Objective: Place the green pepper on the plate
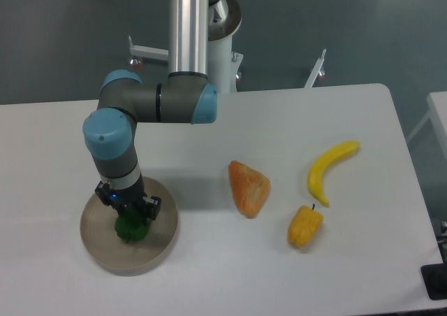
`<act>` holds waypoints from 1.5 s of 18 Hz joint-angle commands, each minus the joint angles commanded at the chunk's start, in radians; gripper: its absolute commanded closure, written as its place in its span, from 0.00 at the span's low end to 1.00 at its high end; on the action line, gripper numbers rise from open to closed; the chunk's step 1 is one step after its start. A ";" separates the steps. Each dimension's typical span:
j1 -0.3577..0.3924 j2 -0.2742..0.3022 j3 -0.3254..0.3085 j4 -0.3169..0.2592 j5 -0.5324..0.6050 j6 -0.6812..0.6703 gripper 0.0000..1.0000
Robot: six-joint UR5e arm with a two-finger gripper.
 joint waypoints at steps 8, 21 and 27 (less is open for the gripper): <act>0.000 -0.005 0.003 0.002 0.000 0.002 0.14; 0.002 0.034 0.002 -0.002 0.000 0.009 0.00; 0.046 0.109 -0.002 -0.017 0.011 0.084 0.00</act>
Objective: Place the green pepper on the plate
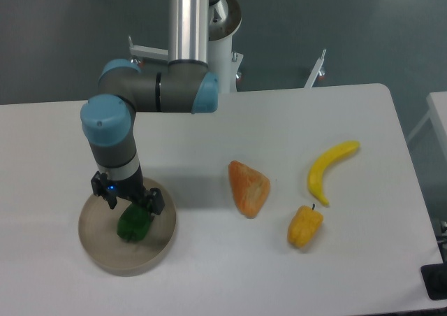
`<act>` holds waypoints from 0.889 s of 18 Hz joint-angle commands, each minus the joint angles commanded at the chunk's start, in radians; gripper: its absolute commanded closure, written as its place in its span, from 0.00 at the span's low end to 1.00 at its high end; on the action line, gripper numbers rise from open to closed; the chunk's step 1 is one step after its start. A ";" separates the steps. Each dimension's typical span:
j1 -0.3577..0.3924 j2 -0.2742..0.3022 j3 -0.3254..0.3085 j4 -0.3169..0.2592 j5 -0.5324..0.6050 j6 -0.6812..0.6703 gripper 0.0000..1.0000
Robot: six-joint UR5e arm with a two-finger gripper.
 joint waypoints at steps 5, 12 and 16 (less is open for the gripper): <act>0.104 0.072 -0.012 -0.069 -0.005 0.153 0.00; 0.222 0.127 -0.069 -0.074 -0.002 0.332 0.00; 0.256 0.127 -0.087 -0.072 -0.002 0.381 0.00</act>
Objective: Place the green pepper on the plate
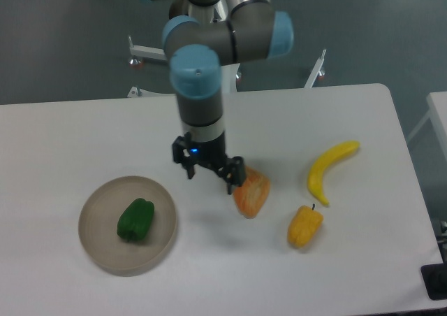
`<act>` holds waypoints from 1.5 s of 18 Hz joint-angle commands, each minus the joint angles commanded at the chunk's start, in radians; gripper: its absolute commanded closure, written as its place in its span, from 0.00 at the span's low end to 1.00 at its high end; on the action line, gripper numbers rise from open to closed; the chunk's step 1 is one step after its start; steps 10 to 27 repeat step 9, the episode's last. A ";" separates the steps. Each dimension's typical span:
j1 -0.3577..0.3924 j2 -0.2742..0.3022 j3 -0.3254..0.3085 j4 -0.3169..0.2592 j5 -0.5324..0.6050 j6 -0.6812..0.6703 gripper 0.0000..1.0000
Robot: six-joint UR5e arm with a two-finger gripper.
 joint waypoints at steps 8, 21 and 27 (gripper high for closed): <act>-0.009 0.014 0.001 0.003 -0.008 -0.005 0.00; -0.011 0.012 0.001 0.003 -0.006 -0.005 0.00; -0.011 0.012 0.001 0.003 -0.006 -0.005 0.00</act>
